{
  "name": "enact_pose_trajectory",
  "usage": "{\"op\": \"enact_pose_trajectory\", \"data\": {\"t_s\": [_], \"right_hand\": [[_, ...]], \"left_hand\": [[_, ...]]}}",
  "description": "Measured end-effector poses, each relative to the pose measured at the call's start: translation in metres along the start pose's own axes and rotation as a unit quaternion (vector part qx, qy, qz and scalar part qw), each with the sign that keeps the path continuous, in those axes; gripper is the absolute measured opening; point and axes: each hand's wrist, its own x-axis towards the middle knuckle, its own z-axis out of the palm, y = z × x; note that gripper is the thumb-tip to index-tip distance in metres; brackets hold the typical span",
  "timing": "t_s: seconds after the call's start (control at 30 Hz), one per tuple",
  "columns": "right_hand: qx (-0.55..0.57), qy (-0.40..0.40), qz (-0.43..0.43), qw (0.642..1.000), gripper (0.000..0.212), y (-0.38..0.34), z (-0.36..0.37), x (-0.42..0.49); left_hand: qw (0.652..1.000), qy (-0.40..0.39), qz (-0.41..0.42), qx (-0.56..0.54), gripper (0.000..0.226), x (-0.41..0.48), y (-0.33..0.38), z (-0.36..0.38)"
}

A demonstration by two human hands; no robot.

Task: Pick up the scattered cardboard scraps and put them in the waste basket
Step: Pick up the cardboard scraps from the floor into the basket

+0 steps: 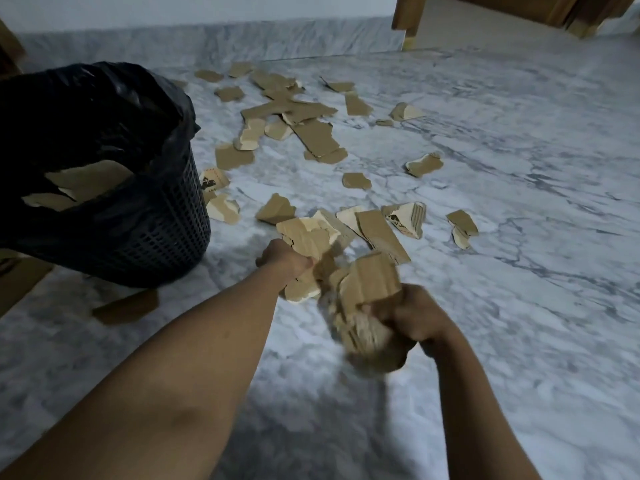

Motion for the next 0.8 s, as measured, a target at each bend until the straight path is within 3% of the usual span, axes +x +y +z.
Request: {"op": "enact_pose_trajectory", "data": {"t_s": [0.13,0.23,0.3,0.43,0.57,0.63,0.8], "right_hand": [[0.091,0.093,-0.001,0.991,0.028,-0.029,-0.030,0.044],[-0.020,0.117,0.006,0.993,0.076,-0.022,-0.036,0.113],[-0.092,0.104,0.052,0.989,0.090,-0.016,-0.030,0.143],[-0.016,0.003,0.120,0.993,0.035,-0.045,-0.009,0.113],[-0.058,0.128,0.065,0.988,0.057,-0.050,0.018,0.083],[-0.100,0.138,0.011,0.985,0.054,-0.049,0.032,0.074],[-0.116,0.160,-0.062,0.978,0.046,-0.054,0.026,0.041]], "left_hand": [[0.997,-0.006,-0.013,-0.079,0.071,-0.005,-0.008,0.003],[0.993,0.000,-0.029,-0.112,0.064,-0.011,-0.022,0.008],[0.991,0.014,-0.041,-0.125,0.062,-0.021,-0.030,0.009],[0.988,0.012,-0.092,-0.127,0.070,-0.056,-0.055,0.005],[0.989,-0.003,-0.107,-0.101,0.093,-0.090,-0.073,-0.001],[0.990,0.005,-0.104,-0.097,0.078,-0.097,-0.068,-0.006],[0.996,0.003,-0.005,-0.093,0.041,-0.113,-0.037,-0.025]]}}
